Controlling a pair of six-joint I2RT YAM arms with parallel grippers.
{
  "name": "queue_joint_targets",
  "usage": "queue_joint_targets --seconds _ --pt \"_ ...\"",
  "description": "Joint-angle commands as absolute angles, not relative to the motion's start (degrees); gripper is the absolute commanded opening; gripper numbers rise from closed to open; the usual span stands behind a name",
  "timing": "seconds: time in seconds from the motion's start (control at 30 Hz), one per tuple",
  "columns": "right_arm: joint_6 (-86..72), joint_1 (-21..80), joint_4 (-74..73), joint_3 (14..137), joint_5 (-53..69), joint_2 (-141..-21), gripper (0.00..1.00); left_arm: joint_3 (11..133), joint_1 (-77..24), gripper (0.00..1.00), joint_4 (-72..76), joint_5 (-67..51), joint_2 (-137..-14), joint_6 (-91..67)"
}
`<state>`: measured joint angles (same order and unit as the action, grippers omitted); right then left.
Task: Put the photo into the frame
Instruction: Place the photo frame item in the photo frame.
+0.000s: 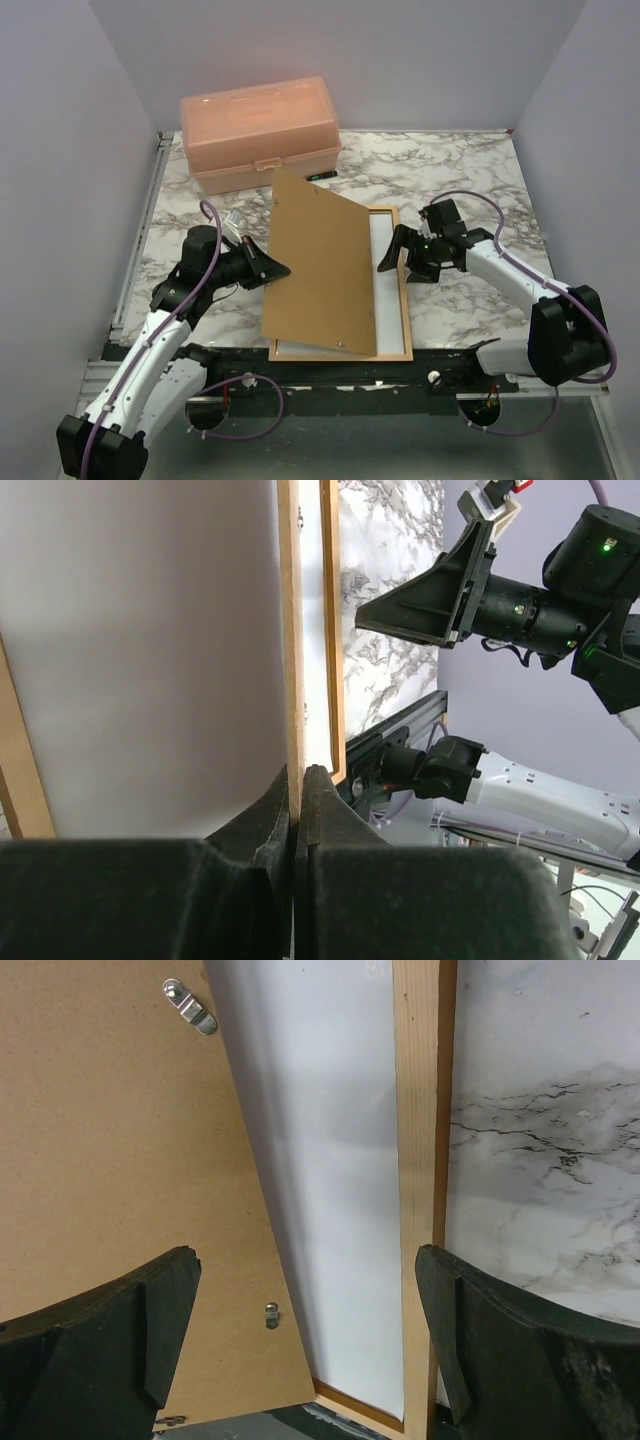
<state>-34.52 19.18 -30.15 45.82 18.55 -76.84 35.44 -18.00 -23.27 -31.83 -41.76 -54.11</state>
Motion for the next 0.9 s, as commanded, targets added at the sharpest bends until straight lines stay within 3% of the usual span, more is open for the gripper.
queue_joint_targets --seconds 0.0,0.87 --pt "-36.0 19.5 -28.2 44.4 19.1 -77.0 0.98 34.2 -17.7 0.00 -13.2 -36.2 -42.2 -56.6" --pt "-37.8 19.4 -23.3 42.1 23.5 -80.6 0.98 26.6 -17.8 0.00 -0.3 -36.3 -48.2 -60.4"
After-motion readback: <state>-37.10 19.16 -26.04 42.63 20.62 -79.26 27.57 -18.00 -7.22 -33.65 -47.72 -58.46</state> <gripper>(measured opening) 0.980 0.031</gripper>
